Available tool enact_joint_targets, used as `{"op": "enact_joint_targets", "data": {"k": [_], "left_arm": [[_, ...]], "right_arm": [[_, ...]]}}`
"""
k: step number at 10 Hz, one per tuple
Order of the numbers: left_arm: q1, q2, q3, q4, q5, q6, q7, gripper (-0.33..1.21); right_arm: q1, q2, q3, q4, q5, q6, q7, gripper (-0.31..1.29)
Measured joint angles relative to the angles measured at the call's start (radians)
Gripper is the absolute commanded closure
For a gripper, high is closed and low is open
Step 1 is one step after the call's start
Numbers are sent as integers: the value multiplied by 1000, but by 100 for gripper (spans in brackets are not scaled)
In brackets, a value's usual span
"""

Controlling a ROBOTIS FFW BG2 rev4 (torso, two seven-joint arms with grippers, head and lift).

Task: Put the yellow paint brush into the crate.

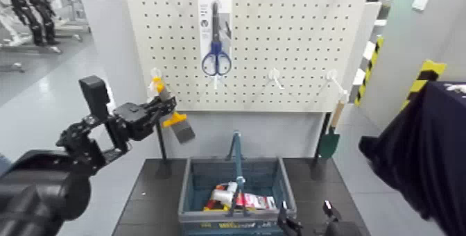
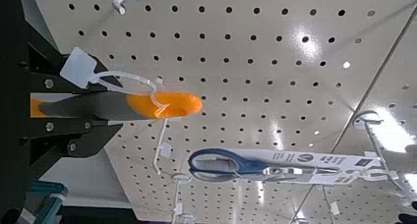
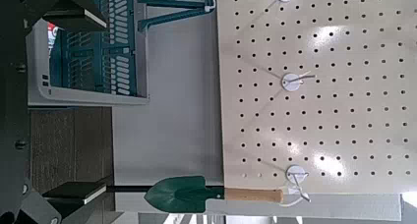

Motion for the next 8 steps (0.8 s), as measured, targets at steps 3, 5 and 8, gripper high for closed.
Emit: {"op": "enact_joint_targets", "data": {"k": [3, 5, 8], "left_arm": [[28, -18, -15, -25, 138, 18, 15, 120], [45, -34, -41, 19, 235, -11, 31, 120], [53, -49, -133, 146, 395, -97, 50, 120]], "right_arm": [[1, 1, -1, 0, 0, -2, 0, 15], [1, 1, -1, 0, 0, -6, 0, 15], [2, 3, -2, 0, -1, -10, 0, 15]]}}
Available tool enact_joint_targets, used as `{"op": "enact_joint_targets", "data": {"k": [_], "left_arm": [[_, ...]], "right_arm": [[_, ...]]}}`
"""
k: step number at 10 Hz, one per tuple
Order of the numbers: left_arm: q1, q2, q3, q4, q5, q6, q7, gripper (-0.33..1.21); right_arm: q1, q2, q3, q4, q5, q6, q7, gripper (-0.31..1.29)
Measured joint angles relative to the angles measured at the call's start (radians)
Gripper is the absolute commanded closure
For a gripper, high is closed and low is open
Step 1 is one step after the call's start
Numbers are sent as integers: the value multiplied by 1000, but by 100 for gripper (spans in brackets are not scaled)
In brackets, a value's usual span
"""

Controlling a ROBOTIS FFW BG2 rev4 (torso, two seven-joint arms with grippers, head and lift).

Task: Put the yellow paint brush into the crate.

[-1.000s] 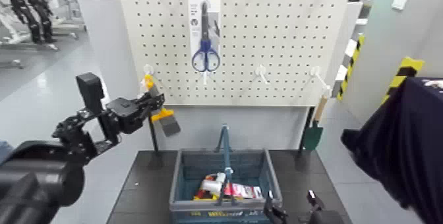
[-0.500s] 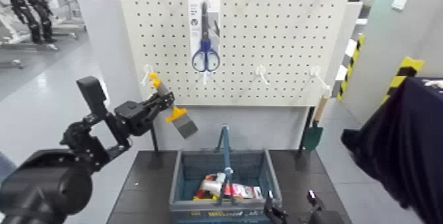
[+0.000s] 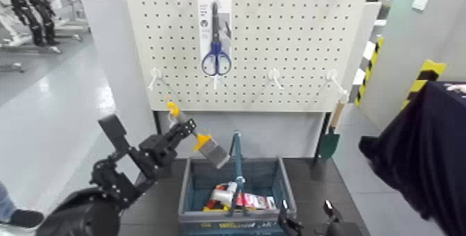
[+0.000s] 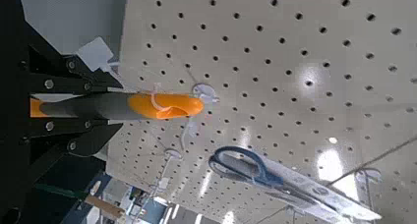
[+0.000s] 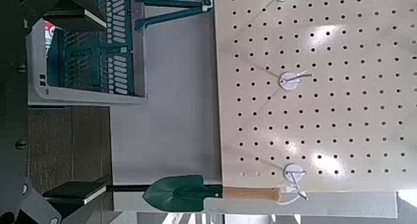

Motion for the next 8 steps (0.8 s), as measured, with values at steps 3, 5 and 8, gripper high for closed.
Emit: {"op": "enact_joint_targets", "data": {"k": [3, 5, 8], "left_arm": [[-16, -8, -112, 114, 93, -20, 39, 120], [-38, -18, -179, 191, 148, -10, 64, 120], [-73, -24, -267, 252, 222, 21, 111, 120]], "right_arm": [[0, 0, 1, 1, -3, -5, 0, 15], [-1, 0, 2, 4, -6, -10, 0, 15], [-3, 0, 3, 8, -9, -16, 0, 15]]}}
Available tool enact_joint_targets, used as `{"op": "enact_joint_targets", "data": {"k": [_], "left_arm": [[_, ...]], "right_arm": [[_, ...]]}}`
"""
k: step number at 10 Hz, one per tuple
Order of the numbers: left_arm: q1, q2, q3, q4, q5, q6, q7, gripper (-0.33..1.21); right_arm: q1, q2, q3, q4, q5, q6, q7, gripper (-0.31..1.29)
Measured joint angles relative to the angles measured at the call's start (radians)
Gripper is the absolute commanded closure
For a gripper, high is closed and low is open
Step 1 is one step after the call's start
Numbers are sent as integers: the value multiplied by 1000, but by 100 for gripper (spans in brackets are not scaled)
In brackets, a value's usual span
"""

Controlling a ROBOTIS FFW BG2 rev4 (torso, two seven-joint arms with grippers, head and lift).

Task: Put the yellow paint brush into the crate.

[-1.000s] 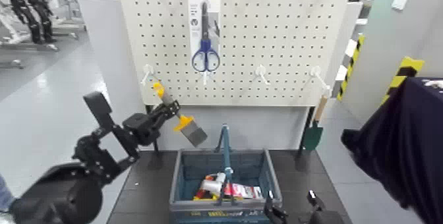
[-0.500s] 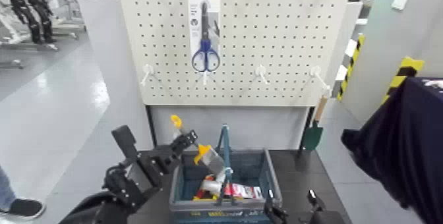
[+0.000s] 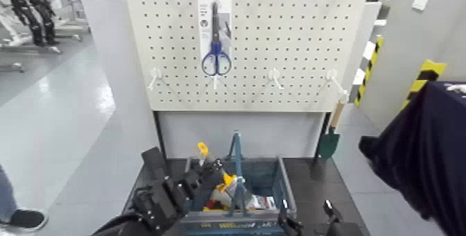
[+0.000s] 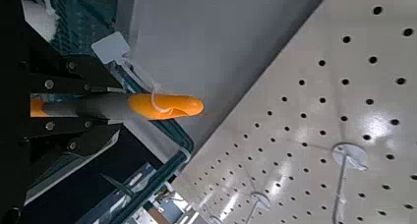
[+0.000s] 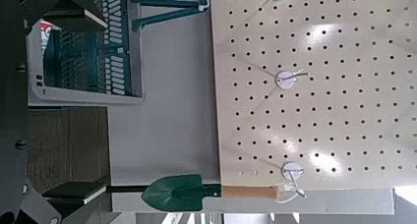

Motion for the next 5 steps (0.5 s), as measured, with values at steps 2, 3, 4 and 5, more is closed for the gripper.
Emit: {"op": "enact_joint_targets", "data": {"k": [2, 3, 4, 5], "left_arm": [[-12, -1, -32, 4, 32, 26, 26, 95], [-14, -1, -37, 3, 47, 36, 28, 67], [-14, 0, -39, -3, 60, 39, 26, 42], [-14, 0, -40, -8, 69, 39, 23, 18]], "right_arm": [[0, 0, 0, 2, -3, -5, 0, 15], [0, 0, -1, 3, -4, -6, 0, 15], [0, 0, -1, 3, -5, -7, 0, 15], [0, 0, -1, 3, -5, -8, 0, 15]]}}
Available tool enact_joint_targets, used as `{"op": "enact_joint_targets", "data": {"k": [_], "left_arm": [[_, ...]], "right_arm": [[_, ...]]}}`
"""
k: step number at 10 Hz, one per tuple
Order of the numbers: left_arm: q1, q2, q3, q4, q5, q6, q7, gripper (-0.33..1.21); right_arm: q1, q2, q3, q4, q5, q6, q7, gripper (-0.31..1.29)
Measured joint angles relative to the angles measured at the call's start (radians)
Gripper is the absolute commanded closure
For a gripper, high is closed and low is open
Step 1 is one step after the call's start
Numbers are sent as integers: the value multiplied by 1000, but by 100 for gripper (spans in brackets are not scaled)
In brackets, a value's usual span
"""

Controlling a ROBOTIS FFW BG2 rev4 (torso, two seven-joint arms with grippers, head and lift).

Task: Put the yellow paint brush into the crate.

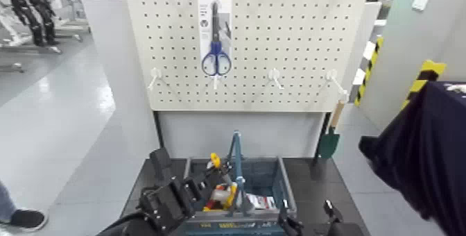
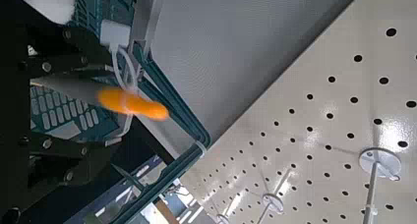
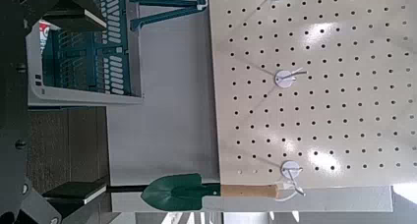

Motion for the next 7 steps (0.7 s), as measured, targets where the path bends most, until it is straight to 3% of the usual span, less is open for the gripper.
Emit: {"op": "enact_joint_targets", "data": {"k": [1, 3, 7], "left_arm": [[2, 0, 0, -3, 7, -3, -1, 7], [16, 3, 11, -26, 8, -29, 36, 7], [77, 13, 134, -173, -130, -10, 127, 7]], "right_arm": [[0, 0, 0, 0, 0, 0, 0, 15], [1, 0, -2, 0, 0, 1, 0, 15], [2, 0, -3, 0, 0, 5, 0, 15]]}}
